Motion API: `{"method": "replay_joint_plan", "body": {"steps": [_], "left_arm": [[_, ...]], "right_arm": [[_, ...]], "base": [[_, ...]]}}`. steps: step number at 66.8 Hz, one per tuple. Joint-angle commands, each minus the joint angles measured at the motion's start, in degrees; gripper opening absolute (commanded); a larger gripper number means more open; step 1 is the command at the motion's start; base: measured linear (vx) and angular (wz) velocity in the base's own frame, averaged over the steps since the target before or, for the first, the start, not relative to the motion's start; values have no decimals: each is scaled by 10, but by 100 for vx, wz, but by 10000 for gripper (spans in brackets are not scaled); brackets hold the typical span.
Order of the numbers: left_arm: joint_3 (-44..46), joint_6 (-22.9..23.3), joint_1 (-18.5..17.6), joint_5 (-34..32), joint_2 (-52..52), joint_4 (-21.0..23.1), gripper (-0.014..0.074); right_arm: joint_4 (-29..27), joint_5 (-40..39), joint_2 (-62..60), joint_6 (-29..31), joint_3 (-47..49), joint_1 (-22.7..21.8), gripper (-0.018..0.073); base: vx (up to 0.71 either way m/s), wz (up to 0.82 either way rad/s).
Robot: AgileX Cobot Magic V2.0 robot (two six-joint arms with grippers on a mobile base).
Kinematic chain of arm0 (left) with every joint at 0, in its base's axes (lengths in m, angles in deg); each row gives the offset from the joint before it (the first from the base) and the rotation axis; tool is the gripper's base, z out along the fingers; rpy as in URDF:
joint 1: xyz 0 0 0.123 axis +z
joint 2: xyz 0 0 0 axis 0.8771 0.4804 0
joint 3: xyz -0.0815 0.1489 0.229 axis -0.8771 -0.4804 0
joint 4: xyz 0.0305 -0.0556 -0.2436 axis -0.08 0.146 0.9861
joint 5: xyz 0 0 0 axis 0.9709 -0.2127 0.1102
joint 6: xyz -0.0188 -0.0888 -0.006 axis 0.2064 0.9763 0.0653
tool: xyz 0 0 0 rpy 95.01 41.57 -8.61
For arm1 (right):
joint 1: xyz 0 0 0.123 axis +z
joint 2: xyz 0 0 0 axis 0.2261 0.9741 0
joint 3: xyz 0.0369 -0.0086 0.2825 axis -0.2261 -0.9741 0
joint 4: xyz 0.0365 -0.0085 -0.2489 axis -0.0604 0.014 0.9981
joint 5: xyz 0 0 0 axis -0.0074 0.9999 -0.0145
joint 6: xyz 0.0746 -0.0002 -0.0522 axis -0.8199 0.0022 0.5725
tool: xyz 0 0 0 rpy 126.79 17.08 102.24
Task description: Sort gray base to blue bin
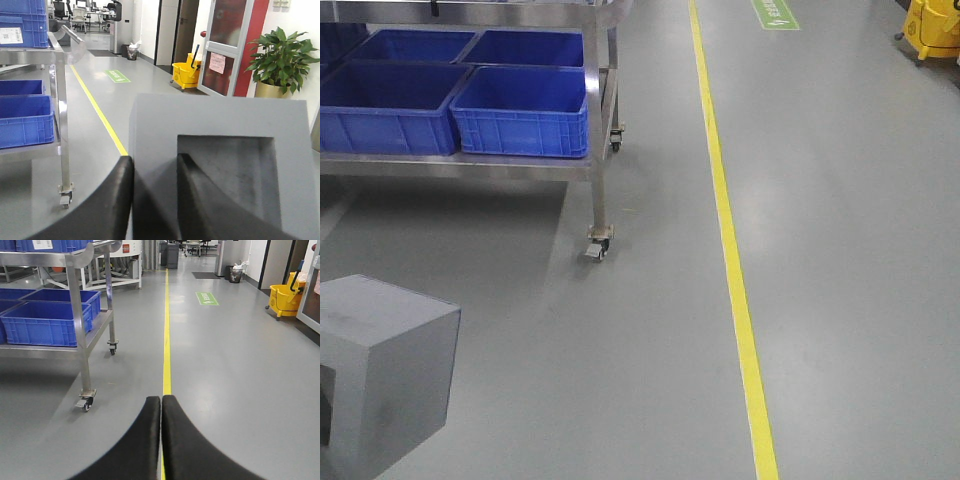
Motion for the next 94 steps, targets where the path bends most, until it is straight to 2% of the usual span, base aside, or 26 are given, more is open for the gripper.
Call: {"method": "replay_joint_plan", "body": {"steps": [1,62,94], "left_arm": [[18,3,-5,-62,5,0,-7],[18,3,-5,-61,5,0,-7],[18,3,-5,-59,5,0,-7]], "right_arm": [[5,-45,-4,7,-3,-4,-5],[5,-45,-4,7,-3,-4,-5],[5,-45,-4,7,-3,-4,-5]], "base": [[42,-6],[41,3],[29,61]]}}
